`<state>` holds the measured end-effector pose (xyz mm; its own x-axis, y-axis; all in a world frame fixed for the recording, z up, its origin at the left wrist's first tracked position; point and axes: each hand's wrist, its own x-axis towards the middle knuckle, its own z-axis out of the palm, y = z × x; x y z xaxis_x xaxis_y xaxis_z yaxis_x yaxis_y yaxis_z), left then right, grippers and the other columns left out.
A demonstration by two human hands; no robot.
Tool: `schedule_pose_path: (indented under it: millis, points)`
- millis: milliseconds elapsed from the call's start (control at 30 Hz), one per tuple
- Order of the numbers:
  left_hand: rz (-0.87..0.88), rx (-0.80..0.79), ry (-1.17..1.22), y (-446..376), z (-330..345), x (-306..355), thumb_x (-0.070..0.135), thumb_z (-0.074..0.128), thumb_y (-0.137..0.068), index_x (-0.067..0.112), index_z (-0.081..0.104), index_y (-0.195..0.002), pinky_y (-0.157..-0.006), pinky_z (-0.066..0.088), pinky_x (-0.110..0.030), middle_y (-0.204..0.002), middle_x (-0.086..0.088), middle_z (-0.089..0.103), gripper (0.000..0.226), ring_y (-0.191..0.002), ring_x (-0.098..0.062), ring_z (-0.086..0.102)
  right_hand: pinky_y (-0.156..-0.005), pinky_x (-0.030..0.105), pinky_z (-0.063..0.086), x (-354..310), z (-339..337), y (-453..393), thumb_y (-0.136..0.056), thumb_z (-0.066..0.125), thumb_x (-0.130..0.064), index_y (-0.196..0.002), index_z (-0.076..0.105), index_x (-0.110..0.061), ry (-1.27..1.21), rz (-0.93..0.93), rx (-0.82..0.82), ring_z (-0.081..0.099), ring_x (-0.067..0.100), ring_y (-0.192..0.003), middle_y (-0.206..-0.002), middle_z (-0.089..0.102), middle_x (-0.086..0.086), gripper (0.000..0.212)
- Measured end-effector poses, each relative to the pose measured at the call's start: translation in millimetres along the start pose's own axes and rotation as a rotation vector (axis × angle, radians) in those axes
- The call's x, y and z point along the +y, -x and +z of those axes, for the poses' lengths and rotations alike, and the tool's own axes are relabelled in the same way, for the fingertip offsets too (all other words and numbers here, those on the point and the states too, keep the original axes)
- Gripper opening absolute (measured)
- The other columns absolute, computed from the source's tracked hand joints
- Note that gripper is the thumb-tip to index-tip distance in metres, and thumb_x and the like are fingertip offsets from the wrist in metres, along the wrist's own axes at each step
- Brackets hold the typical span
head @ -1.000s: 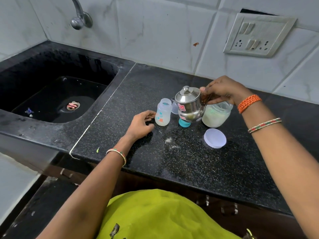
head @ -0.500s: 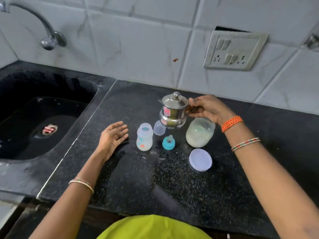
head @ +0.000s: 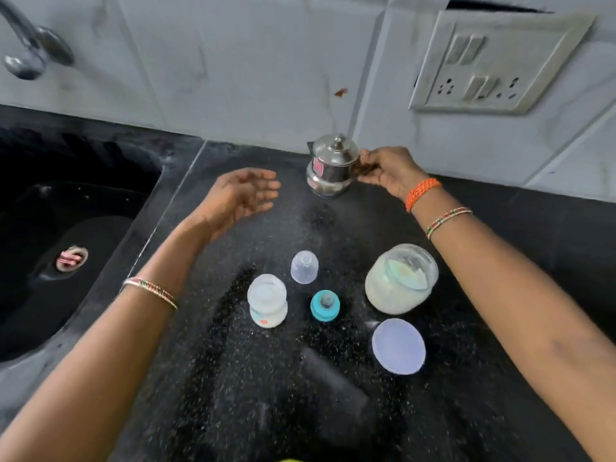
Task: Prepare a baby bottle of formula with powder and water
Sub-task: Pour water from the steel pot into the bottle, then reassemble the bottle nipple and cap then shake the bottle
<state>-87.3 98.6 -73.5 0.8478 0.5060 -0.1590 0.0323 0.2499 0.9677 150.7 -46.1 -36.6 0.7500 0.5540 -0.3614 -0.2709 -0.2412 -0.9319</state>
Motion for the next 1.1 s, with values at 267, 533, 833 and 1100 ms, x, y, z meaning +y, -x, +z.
schedule_pose_path:
  millis: [267,533,833,1100]
  points:
    - [0.039,-0.106,0.024,-27,-5,-8,-0.008,0.041,-0.086,0.011,0.063,-0.107,-0.087,0.055,-0.032,-0.101,-0.004,0.072,0.036,-0.093,-0.017,0.068,-0.089,0.045,0.05,19,-1,-39,-0.088,0.045,0.015,-0.076,0.055,-0.005,-0.077,0.095,0.096,0.058,0.03,-0.106,-0.09,0.061,0.008,0.025]
    - [0.036,-0.134,-0.015,-14,5,-15,-0.012,0.038,-0.087,0.01,0.062,-0.109,-0.088,0.055,-0.033,-0.101,-0.006,0.07,0.039,-0.095,-0.018,0.067,-0.088,0.039,0.052,16,-6,-37,-0.087,0.054,0.006,-0.084,0.059,-0.005,-0.032,0.15,0.071,0.061,0.027,-0.102,-0.096,0.064,0.009,0.013]
    - [0.111,-0.065,0.083,69,-12,-36,-0.021,0.031,-0.084,0.008,0.059,-0.114,-0.086,0.055,-0.032,-0.104,-0.004,0.072,0.051,-0.098,-0.019,0.067,-0.064,0.021,0.046,1,14,74,-0.08,0.059,-0.008,-0.094,0.057,-0.016,0.382,-0.439,0.139,0.055,0.012,-0.082,-0.092,0.057,-0.001,0.016]
    - [0.131,-0.011,0.016,135,1,-65,-0.008,0.055,-0.068,0.021,0.039,-0.132,-0.098,0.047,-0.037,-0.134,-0.002,0.051,0.072,-0.123,-0.021,0.05,-0.073,0.027,0.045,108,24,171,-0.079,0.064,-0.018,-0.104,0.057,-0.011,1.09,-0.438,-0.158,0.056,0.022,-0.091,-0.1,0.059,0.005,0.026]
